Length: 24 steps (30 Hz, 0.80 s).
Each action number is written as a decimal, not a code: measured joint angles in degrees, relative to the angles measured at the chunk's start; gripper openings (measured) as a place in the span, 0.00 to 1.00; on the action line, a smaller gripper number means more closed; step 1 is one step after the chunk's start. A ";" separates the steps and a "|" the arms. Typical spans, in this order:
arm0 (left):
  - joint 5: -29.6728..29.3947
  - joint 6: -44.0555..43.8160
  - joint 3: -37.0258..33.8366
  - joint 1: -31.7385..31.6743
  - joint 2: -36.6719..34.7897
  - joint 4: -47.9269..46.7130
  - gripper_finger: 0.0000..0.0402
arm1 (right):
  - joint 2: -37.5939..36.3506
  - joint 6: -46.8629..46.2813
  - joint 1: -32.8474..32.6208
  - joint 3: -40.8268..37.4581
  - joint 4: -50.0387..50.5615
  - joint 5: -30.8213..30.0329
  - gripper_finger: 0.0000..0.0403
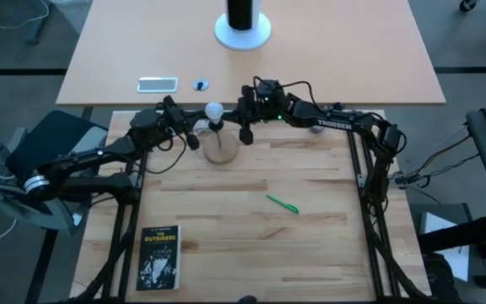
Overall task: Screw lightbulb
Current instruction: Insert the lightbulb into the lamp
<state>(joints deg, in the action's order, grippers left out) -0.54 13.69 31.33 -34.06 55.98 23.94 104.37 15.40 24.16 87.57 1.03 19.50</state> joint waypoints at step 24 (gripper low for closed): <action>4.93 -0.88 -0.02 -0.09 0.82 0.20 0.00 | -0.17 3.63 0.00 -0.02 -2.26 -5.15 0.00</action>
<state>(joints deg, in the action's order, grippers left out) 4.38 12.81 31.31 -34.15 56.79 24.14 104.20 19.03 24.16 87.55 -1.23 14.35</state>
